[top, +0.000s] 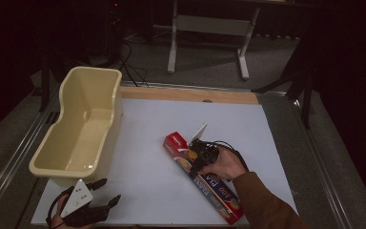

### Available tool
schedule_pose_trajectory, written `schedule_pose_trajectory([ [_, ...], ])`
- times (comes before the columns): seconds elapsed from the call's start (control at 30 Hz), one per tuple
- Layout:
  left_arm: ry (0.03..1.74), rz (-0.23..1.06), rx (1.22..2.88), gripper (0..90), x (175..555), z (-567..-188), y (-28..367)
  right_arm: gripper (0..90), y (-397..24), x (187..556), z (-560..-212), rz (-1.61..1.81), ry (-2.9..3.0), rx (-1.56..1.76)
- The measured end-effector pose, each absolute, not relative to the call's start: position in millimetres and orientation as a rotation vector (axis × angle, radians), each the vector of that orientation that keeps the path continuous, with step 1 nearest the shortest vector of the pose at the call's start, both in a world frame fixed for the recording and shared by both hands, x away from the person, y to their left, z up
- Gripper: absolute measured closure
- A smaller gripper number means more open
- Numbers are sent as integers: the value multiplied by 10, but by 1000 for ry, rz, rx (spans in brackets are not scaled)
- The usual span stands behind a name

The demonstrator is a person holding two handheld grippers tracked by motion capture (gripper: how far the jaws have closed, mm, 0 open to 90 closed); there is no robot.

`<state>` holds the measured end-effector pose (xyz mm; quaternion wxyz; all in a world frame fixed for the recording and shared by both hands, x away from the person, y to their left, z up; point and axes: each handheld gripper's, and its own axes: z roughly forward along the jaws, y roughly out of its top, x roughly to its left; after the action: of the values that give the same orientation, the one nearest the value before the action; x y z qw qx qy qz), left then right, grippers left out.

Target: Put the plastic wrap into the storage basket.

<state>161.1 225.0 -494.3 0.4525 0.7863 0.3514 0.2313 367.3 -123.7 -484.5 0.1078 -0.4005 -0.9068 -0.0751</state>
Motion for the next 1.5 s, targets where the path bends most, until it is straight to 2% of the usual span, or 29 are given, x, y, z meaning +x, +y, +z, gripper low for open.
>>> schedule_pose_trajectory([
  [0.23,864,573,1943,311,1609,-4940,2250,403,-1217,3716,-4708,-447,-2509,-1216],
  [1.0,863,577,1935,311,1605,-4940,2254,404,-732,3832,-4193,-940,-2110,-1212],
  [1.5,859,578,1932,310,1596,-4936,2261,403,-399,4010,-4078,-1010,-2010,-1234],
])
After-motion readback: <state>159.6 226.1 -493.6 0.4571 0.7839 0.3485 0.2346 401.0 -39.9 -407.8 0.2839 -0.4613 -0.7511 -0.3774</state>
